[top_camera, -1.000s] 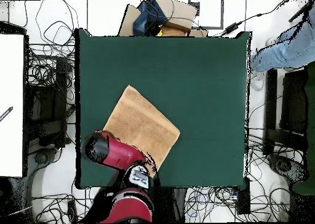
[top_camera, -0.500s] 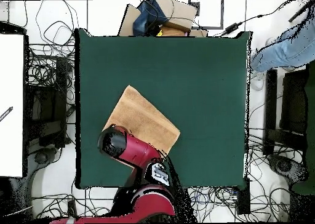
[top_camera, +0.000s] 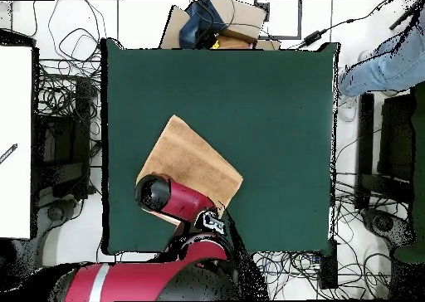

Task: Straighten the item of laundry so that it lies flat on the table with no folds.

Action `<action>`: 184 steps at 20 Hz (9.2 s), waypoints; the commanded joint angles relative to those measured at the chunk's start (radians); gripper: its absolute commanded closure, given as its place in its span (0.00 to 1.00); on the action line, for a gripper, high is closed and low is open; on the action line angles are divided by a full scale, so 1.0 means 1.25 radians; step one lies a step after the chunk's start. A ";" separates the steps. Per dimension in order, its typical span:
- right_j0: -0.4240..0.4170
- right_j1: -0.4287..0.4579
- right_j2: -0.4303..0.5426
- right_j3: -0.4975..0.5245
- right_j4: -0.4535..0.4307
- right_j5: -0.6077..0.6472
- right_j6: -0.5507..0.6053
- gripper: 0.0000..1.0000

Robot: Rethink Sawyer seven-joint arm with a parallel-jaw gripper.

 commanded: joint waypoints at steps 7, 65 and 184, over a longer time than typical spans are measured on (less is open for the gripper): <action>0.024 0.085 0.031 -0.084 -0.036 -0.058 0.124 1.00; 0.166 0.031 0.113 0.031 0.069 -0.113 0.264 1.00; -0.159 -0.123 0.058 0.066 0.057 -0.052 0.150 1.00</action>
